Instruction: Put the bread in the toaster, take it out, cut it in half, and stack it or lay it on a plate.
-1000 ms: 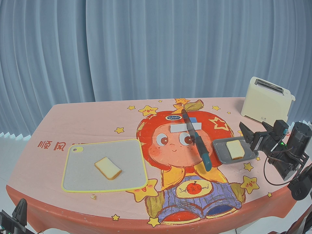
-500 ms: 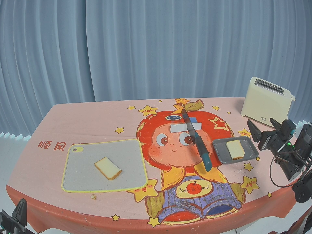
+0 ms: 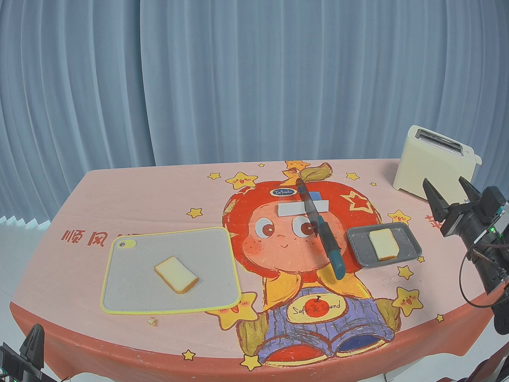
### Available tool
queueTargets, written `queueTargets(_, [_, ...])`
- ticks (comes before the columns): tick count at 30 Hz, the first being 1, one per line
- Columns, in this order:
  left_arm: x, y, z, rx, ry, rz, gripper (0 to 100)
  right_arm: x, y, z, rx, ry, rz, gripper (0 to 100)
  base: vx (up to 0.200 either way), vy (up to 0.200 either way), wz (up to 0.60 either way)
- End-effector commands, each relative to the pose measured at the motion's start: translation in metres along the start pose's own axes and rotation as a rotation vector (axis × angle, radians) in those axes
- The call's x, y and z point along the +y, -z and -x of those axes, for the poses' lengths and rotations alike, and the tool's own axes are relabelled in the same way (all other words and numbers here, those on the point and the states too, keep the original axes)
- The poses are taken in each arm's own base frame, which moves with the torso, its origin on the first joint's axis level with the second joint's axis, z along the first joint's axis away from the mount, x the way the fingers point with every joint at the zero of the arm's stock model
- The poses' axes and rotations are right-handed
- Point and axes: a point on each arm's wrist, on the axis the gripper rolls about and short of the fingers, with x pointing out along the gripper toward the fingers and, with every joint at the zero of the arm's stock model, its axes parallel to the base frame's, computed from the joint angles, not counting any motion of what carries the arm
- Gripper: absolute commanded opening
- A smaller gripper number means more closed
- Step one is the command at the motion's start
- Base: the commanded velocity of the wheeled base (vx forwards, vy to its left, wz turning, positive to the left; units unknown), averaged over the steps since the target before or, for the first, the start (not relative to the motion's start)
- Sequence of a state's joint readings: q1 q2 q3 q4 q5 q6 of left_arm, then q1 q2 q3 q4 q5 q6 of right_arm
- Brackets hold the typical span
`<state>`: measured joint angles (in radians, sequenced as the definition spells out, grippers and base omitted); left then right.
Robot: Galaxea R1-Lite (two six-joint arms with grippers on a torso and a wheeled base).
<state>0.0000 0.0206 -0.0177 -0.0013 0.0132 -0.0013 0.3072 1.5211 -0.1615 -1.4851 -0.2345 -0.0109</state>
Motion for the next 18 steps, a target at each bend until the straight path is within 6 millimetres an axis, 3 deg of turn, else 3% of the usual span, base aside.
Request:
queueTargets(1, [0.000,0.005,-0.001,0.018,-0.001,0.000,0,-0.002,-0.014,0.010,-0.063,-0.023,-0.008,100,0.000,0.000,0.00])
queueTargets(14, [0.000,0.005,-0.001,0.018,-0.002,0.000,0,-0.009,-0.019,0.021,-0.089,-0.034,0.012,100,0.000,0.000,0.00])
queueTargets(18, [0.000,0.005,-0.001,0.018,-0.002,0.000,0,-0.010,-0.009,0.032,-0.041,-0.037,0.035,100,0.000,0.000,0.00])
